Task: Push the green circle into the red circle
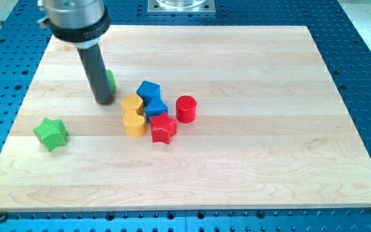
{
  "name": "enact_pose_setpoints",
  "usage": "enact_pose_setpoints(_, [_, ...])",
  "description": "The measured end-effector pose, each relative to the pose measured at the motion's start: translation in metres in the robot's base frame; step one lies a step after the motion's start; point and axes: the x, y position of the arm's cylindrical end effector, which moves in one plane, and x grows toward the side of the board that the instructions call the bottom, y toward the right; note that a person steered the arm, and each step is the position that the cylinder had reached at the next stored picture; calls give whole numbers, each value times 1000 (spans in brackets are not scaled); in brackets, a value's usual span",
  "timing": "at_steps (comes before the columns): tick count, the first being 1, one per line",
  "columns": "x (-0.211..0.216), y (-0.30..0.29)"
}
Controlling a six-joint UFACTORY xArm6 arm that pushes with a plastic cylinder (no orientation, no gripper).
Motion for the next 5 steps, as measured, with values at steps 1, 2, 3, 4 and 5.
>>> enact_pose_setpoints(1, [-6,-72])
enact_pose_setpoints(2, [-30,-60])
enact_pose_setpoints(3, [-44,-12])
enact_pose_setpoints(4, [-44,74])
enact_pose_setpoints(5, [-52,98])
